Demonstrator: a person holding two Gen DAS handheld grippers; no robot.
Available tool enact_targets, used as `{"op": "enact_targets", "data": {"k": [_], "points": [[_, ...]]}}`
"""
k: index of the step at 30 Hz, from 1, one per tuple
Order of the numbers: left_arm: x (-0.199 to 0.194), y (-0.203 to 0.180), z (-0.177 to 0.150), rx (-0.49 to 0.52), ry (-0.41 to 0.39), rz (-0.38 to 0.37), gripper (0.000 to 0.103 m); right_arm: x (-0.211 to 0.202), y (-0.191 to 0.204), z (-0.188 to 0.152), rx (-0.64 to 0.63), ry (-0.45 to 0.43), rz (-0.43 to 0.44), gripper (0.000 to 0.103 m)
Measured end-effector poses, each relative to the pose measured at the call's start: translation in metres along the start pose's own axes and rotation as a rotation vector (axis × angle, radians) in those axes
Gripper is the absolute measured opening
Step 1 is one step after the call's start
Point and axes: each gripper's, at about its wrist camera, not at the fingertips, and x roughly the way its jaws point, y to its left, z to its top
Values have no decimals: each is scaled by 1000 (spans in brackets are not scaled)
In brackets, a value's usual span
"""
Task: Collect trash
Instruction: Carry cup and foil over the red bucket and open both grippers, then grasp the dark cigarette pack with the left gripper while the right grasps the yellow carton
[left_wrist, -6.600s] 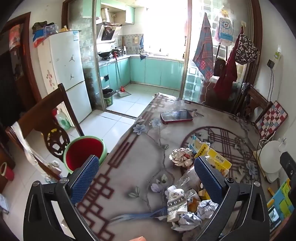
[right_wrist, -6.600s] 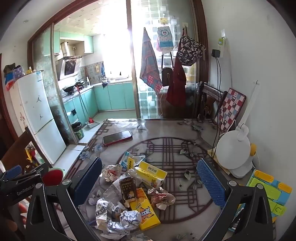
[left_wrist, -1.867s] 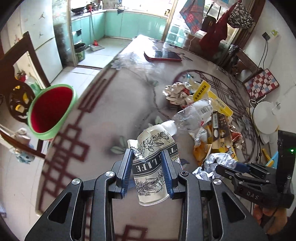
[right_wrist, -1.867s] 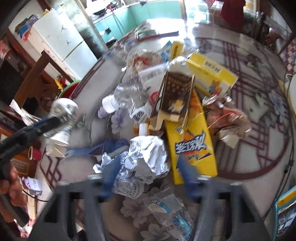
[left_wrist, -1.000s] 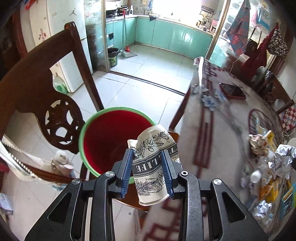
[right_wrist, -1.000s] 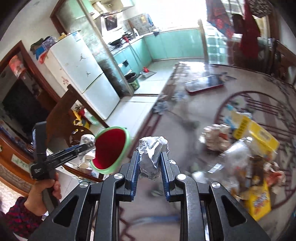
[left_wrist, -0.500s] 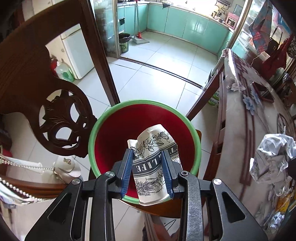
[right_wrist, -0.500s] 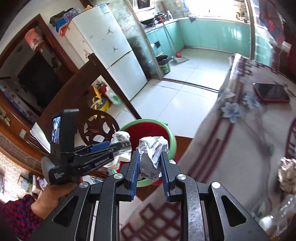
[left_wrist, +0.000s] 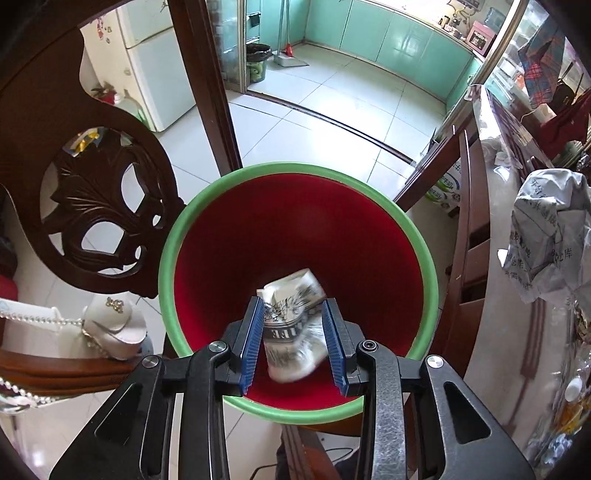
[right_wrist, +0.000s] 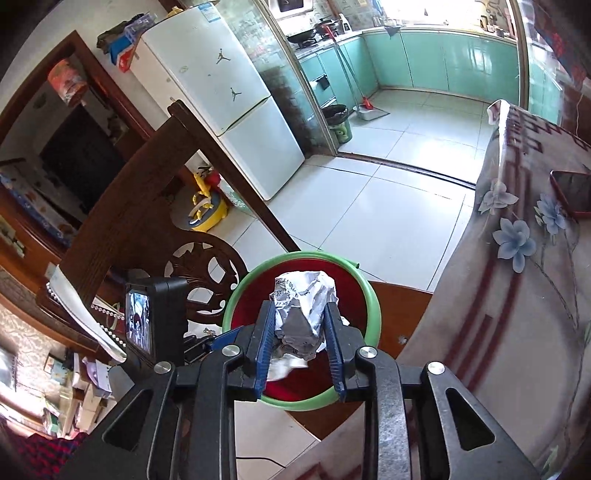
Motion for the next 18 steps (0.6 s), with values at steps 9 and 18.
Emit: {"op": "enact_targets", "data": {"k": [9,18], "points": [[-24,-5,-1,5,-56,13,56,-24,3,-2,13,-37,-9,36],[-69,-44,-16,112,-147,-30,64,-138,-19,-47,26,-151,-155,44]]}}
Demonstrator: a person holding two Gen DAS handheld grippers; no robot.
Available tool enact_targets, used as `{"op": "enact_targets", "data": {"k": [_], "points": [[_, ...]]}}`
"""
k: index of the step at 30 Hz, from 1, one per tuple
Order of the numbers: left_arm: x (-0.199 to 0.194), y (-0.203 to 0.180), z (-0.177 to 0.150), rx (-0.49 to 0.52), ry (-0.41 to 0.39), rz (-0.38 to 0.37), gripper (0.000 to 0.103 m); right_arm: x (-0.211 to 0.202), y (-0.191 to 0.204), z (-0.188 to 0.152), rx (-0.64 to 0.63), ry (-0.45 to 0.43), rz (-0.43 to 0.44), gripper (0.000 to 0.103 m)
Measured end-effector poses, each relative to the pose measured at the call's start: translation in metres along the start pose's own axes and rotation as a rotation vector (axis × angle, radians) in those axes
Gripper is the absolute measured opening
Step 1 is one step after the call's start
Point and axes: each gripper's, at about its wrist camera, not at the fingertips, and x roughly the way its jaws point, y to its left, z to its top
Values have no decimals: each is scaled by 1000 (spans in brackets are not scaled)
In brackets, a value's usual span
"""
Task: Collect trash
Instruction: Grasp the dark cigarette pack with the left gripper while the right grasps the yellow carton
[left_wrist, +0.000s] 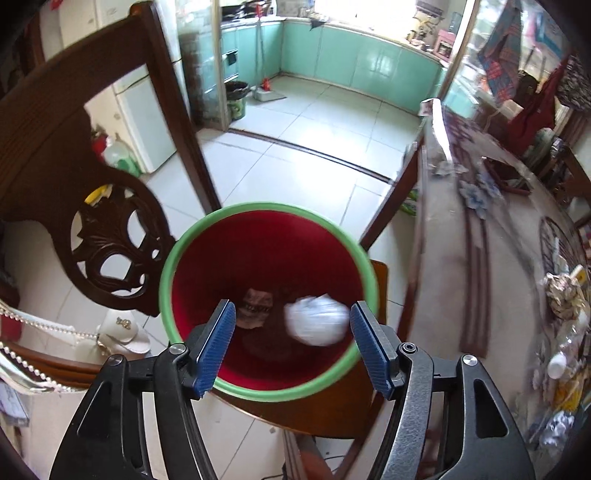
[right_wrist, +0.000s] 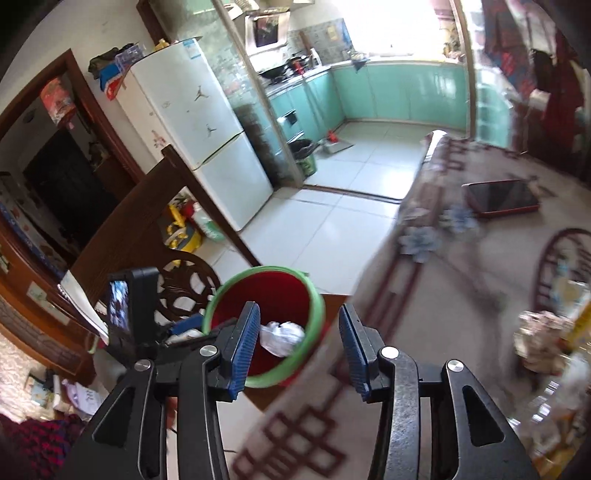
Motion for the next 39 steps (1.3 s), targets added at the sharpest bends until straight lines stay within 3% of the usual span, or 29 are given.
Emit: {"op": "enact_targets", "data": {"k": [4,10,15,19,25,30,32,39], "points": [[-20,-32,-4,61,-39,-46,67,-61,-32,-27,-9,-14,-134,45],[-47,-92,-18,152,-66,-144,72,-141,-102,-70,44,-16,-321,58],[-71,-149,-38,218,-91,-192,81,-188,-176,-102,141,-17,-397,60],[-88,-199,-57,271,-75,-243,81,-203,-230,-129,178,12,-449,60],[-106,-248,-78,293,-71,-286,82,-183,-287,-170,225,142,-407,60],[-113,-278,-84,286,-68,-299,82,-153,-289,-190,168,225,-326,60],[-117,-286,-83,278,-72,-301,83,-146,-290,-193,155,220,-286,64],[-110,-315,-81,265,-51,-292,83,-116,-298,-198,155,272,-268,63]]}}
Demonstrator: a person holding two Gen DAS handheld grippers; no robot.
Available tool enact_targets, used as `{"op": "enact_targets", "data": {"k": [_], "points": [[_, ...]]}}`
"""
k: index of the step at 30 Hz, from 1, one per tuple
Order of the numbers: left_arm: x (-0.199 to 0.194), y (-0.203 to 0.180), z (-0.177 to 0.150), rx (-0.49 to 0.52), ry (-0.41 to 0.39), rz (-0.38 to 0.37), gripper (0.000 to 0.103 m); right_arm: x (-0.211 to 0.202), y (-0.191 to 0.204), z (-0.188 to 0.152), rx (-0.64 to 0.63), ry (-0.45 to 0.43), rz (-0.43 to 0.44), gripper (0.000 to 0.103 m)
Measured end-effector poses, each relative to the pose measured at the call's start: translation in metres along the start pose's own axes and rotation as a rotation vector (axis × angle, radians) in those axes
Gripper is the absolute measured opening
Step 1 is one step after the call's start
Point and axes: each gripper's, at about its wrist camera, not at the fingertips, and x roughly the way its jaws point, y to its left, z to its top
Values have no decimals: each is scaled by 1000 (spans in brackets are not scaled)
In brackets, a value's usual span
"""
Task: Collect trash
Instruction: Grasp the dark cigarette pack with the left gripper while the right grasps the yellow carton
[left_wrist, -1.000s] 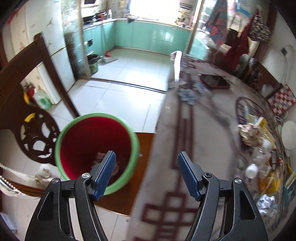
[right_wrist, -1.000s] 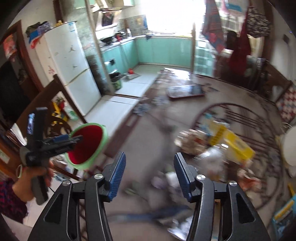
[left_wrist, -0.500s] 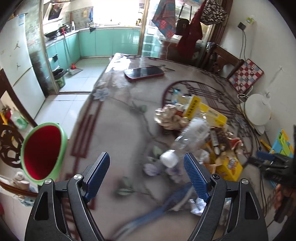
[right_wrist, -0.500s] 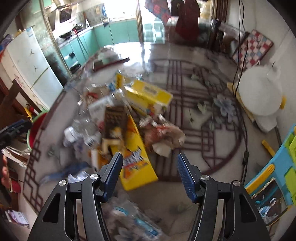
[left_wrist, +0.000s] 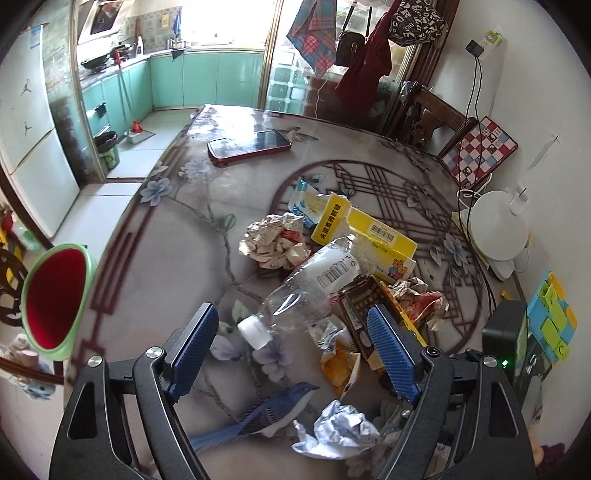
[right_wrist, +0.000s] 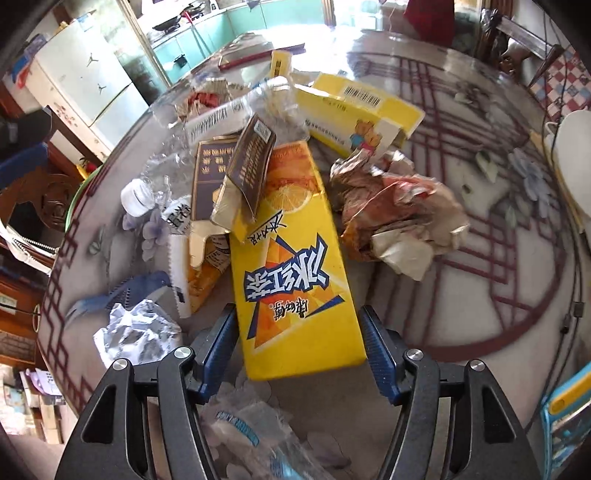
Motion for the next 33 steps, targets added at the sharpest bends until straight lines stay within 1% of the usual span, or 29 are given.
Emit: {"op": "enact_targets", "data": {"k": [5,11,14,20,24,25,26,27,28,29,30,31,32,33], "points": [[23,-21,1,3,59,-31,83,-6,-5,-4,6,-11,2,58],[69,-53,1,-9,169,-93,83,-9,-17,-15,38,-8,20,58],[86,-64,3,1,203,-95,83,-10,-18,-18,52,-21,29,58],[108,-80,4,3,267,-134,83,-11,-27,-23,84,-42,60,58],[120,-83,2,-4,310,-154,83,-9,-22,-22,92,-48,71,58],[120,-83,1,-3,311,-150,80,-10,-22,-22,94,-49,69,58],[120,-82,1,-7,305,-160,76,-10,-20,-22,94,-50,66,58],[119,-81,1,-11,301,-171,57,-10,-19,-23,92,-49,63,58],[118,-80,2,-11,301,-183,42,-10,-18,-23,92,-49,62,58],[115,-80,4,-8,299,-205,34,-10,-18,-22,93,-48,61,58],[112,-80,6,9,295,-193,27,-10,-17,-22,93,-47,60,58],[109,-80,8,25,285,-191,18,-10,-17,-22,98,-47,60,58],[104,-79,10,33,267,-202,18,-10,-17,-21,108,-47,62,58],[99,-78,12,44,253,-192,18,-11,-17,-20,111,-45,63,58]]}}
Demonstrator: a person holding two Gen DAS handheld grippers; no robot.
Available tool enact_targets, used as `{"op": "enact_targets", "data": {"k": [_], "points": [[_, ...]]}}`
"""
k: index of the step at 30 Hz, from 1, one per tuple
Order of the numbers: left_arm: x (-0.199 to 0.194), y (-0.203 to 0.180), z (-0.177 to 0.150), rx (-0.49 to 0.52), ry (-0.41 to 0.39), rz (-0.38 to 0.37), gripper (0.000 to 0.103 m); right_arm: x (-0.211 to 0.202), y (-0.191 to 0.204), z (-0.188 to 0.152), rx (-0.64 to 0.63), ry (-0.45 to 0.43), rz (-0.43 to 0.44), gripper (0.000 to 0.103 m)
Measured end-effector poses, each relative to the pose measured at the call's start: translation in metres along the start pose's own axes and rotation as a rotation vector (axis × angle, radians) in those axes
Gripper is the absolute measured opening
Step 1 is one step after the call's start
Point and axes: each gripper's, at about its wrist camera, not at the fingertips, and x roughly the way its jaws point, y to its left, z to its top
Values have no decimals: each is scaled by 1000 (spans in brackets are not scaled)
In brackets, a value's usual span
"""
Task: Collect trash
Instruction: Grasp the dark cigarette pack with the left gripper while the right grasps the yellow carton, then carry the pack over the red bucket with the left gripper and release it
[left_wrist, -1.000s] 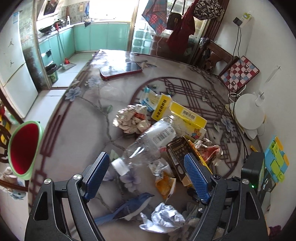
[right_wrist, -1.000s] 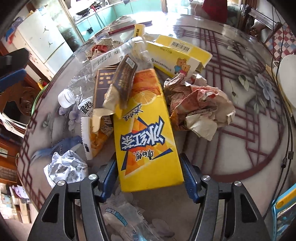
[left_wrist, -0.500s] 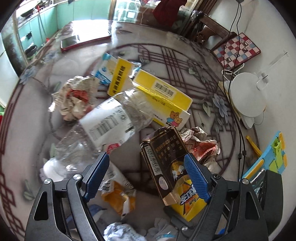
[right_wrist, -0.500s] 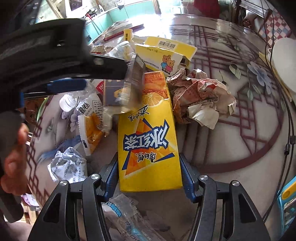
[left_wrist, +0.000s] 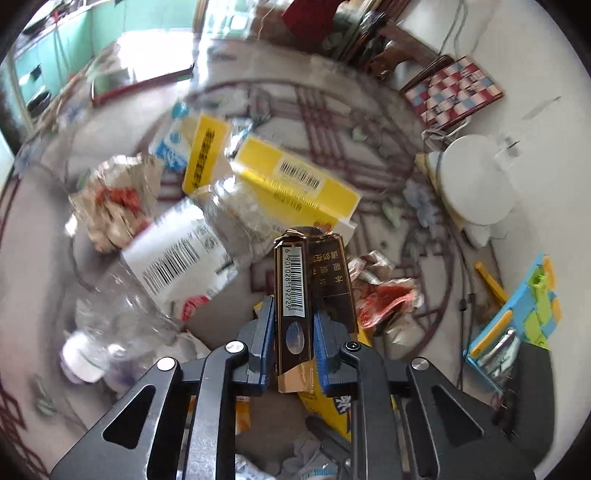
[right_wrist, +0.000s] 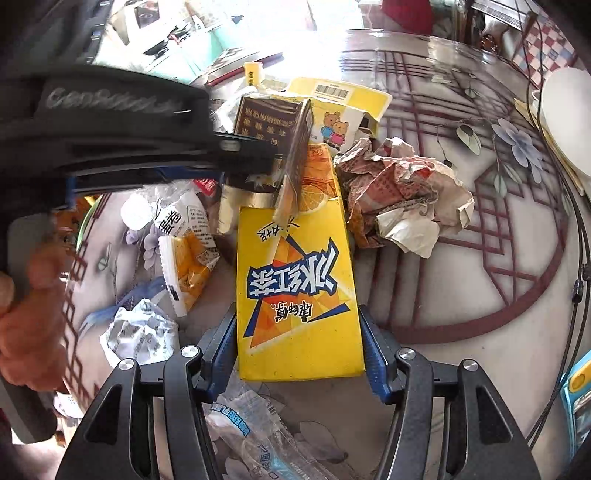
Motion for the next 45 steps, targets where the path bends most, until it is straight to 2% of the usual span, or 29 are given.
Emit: {"op": "enact_targets", "data": {"k": [7,13,19,26,45], "points": [[-52,20,-7,39,-121,63,18,-25,16,13,-13,-68,-5,57],[-102,53,-18,-4,-225,142,18,-56,32,26,-6,-143,12,57],[-129,86,-30,-57,-274,217,18,-78,51,41,-32,-193,23,57],[-133,113,-43,-97,-255,246,18,-85,75,48,-55,-209,19,57],[-145,160,-57,-152,-241,240,18,-74,124,58,-85,-195,6,57]]}}
